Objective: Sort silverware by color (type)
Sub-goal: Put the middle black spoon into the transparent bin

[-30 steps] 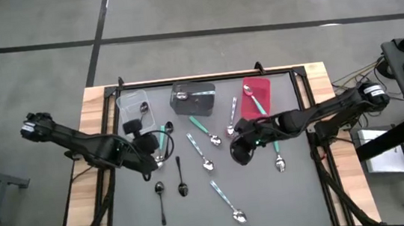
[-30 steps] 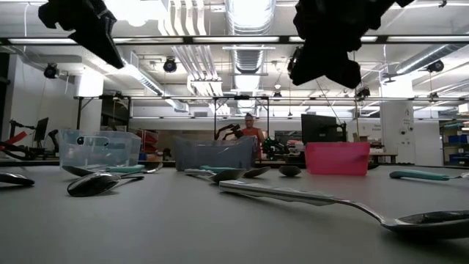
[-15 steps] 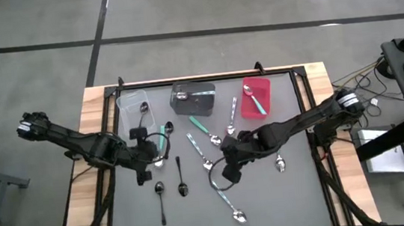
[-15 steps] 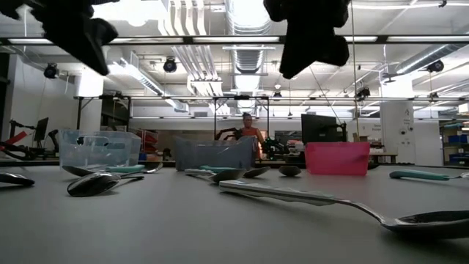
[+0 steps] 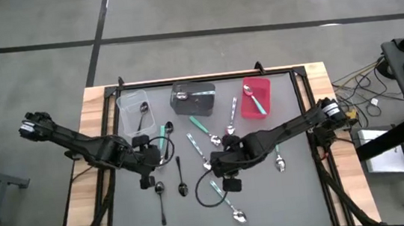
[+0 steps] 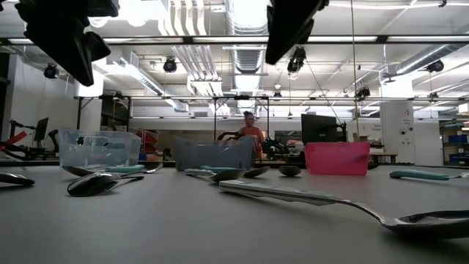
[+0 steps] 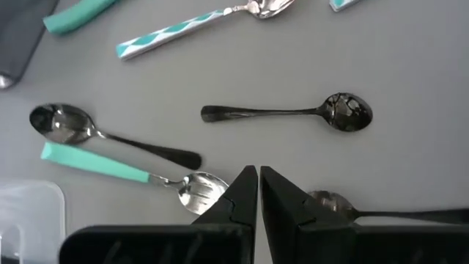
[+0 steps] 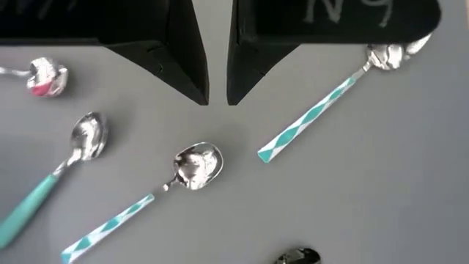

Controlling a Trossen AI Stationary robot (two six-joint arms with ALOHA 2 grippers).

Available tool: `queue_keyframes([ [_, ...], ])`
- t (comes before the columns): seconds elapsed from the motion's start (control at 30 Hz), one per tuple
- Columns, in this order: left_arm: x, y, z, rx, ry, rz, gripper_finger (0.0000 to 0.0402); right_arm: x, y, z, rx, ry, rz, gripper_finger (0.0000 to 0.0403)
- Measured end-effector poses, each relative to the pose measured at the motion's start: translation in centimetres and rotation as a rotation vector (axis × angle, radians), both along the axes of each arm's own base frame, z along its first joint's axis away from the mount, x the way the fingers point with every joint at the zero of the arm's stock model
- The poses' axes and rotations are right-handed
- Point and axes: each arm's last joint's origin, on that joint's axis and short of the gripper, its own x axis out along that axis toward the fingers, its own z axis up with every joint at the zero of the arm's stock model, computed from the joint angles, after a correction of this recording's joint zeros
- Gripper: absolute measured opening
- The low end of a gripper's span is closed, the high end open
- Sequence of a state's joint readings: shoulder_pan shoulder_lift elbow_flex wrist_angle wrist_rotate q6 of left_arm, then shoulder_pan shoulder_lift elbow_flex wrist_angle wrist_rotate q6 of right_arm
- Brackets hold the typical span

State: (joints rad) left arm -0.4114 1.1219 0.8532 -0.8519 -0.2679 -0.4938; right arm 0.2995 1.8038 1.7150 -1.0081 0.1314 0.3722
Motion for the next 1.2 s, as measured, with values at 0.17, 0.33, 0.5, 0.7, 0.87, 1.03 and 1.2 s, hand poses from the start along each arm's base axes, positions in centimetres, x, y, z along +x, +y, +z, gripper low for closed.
queue_keyframes([
  [0.17, 0.6, -0.5, -0.5, 0.022, 0.003, -0.029, 0.0001, -1.0, 1.0, 0.7, -0.017, 0.048, 0.035, 0.0043],
  [0.33, 1.8, -1.1, -1.1, 0.025, -0.021, -0.048, 0.0001, -2.6, 2.8, 1.0, -0.041, 0.048, 0.084, 0.0043],
  [0.5, 3.4, -1.8, -2.0, 0.032, -0.056, -0.086, 0.0002, -4.3, 4.4, 0.9, -0.208, -0.006, 0.117, 0.0043],
  [0.7, 5.0, -2.5, -3.5, 0.057, -0.057, -0.133, 0.0017, -5.8, 5.5, 1.4, -0.318, -0.143, 0.168, 0.0043],
  [0.87, 5.5, -2.9, -4.9, 0.107, 0.001, -0.193, 0.0049, -6.1, 5.5, 2.3, -0.329, -0.331, 0.292, 0.0043],
  [1.03, 6.0, -3.5, -6.5, 0.169, 0.052, -0.286, 0.0088, -7.7, 4.6, 2.2, -0.341, -0.489, 0.364, 0.0043],
  [1.2, 6.8, -3.9, -8.0, 0.254, 0.075, -0.340, 0.0121, -10.0, 3.1, 1.8, -0.343, -0.651, 0.378, 0.0043],
])
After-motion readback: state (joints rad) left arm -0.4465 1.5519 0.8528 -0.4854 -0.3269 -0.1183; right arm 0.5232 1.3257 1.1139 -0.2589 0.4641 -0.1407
